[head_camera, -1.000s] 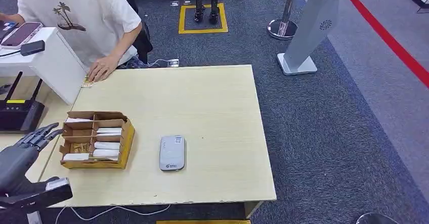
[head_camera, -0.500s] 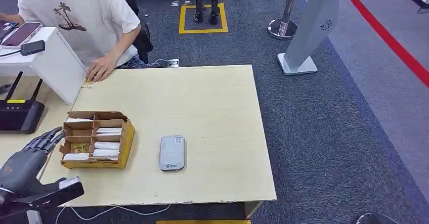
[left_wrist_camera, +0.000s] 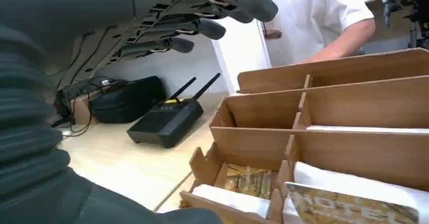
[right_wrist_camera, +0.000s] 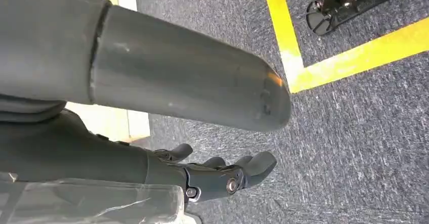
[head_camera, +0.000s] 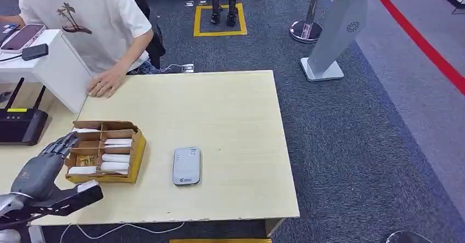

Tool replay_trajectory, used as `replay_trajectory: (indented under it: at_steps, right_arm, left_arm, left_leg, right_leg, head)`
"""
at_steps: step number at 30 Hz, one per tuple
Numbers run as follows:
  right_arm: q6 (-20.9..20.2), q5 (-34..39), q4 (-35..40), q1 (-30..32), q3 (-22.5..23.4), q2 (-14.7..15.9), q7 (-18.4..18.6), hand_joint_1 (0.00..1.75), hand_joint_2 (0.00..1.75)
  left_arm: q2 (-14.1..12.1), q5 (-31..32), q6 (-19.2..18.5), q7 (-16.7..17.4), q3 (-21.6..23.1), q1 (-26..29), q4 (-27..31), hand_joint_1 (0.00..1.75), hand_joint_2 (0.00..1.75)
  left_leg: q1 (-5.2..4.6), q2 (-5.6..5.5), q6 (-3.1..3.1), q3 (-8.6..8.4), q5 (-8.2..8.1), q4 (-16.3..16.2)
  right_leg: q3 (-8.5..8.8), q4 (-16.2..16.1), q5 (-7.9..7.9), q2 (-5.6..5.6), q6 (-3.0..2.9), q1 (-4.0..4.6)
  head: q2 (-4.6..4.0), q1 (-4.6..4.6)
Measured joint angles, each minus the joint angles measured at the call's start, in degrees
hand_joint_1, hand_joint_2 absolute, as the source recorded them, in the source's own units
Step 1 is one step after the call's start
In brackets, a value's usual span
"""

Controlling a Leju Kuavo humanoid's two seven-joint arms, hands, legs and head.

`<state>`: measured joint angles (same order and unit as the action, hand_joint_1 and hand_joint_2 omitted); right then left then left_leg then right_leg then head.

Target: Pass the card to the sensor for recognition and then transmit it.

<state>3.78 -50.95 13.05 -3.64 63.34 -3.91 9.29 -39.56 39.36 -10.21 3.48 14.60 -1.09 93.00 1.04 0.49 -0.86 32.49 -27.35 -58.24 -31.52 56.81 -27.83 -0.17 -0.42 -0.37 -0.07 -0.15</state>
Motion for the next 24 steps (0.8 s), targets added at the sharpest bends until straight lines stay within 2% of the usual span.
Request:
replay_trajectory:
  at_steps: [10, 24]
  right_arm:
    - [-0.09, -0.13, 0.0, -0.01, 0.0, 0.0, 0.07, 0.0, 0.0]
    - [-0.09, -0.98, 0.0, -0.01, 0.0, 0.0, 0.22, 0.0, 0.0]
  left_arm:
    - [1.72, -0.61, -0.33, -0.09, 2.14, -2.74, -1.66, 0.0, 1.75]
    - [1.2, -3.15, -1.11, 0.04, 4.8, -3.01, -2.36, 0.0, 1.75]
  left_leg:
    - [0.0, 0.0, 0.0, 0.0, 0.0, 0.0]
    - [0.0, 0.0, 0.0, 0.01, 0.0, 0.0]
  right_leg:
    - [0.0, 0.0, 0.0, 0.0, 0.0, 0.0]
    - [0.0, 0.0, 0.0, 0.0, 0.0, 0.0]
  head:
    - [0.0, 0.02]
    - [0.0, 0.02]
